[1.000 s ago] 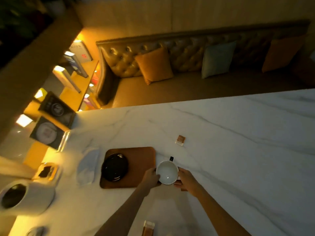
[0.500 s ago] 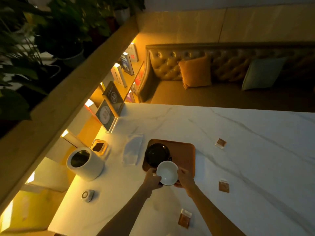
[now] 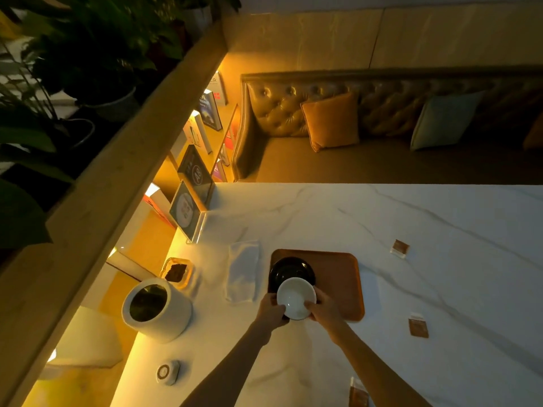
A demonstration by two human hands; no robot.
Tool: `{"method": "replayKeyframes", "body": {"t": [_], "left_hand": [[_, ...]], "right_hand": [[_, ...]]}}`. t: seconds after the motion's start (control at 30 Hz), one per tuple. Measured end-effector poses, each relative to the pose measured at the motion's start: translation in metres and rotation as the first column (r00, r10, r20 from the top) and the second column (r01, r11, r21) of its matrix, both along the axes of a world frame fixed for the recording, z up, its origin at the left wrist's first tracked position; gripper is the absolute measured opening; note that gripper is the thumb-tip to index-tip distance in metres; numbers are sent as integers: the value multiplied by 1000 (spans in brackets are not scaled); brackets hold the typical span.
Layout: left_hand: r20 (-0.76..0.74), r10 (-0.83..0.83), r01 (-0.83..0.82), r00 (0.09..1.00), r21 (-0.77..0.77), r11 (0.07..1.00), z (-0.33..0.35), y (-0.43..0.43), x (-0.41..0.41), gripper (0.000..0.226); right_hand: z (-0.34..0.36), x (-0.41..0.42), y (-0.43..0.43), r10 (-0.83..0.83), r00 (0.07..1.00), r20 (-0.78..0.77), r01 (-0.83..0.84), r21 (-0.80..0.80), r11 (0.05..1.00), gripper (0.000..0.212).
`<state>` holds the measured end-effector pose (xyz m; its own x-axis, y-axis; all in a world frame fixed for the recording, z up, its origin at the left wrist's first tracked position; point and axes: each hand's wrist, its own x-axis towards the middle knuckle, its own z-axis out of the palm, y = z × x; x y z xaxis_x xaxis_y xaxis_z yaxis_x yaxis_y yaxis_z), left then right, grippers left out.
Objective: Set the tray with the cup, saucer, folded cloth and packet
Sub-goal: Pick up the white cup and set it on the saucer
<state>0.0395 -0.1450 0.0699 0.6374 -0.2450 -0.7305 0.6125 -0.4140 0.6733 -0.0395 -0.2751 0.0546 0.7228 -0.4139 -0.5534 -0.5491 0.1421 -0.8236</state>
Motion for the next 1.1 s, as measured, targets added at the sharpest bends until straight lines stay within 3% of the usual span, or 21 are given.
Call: {"method": "replayKeyframes", "body": {"t": [0.37, 0.6, 0.8, 0.97, 1.1], "left_hand": [[-115, -54, 58, 992, 33, 998, -43, -31, 62, 42], [-167, -21, 34, 986, 74, 997, -65, -43, 81, 43], [-164, 4, 7, 986, 63, 998, -74, -43, 84, 41], [-166, -122, 143, 979, 123, 982, -72, -43, 90, 49], [-91, -284, 296, 954, 155, 943, -73, -43, 95, 52]], "right_hand": [[-25, 61, -30, -61, 981, -185, 112, 281, 953, 54], [-49, 86, -38, -82, 969, -234, 151, 297, 943, 46], [-56, 94, -43, -23, 972, -236, 94, 294, 951, 57], [-56, 96, -47, 99, 968, -229, -56, 189, 980, 70], [-53, 90, -46, 60, 969, -239, -15, 186, 982, 57]]}}
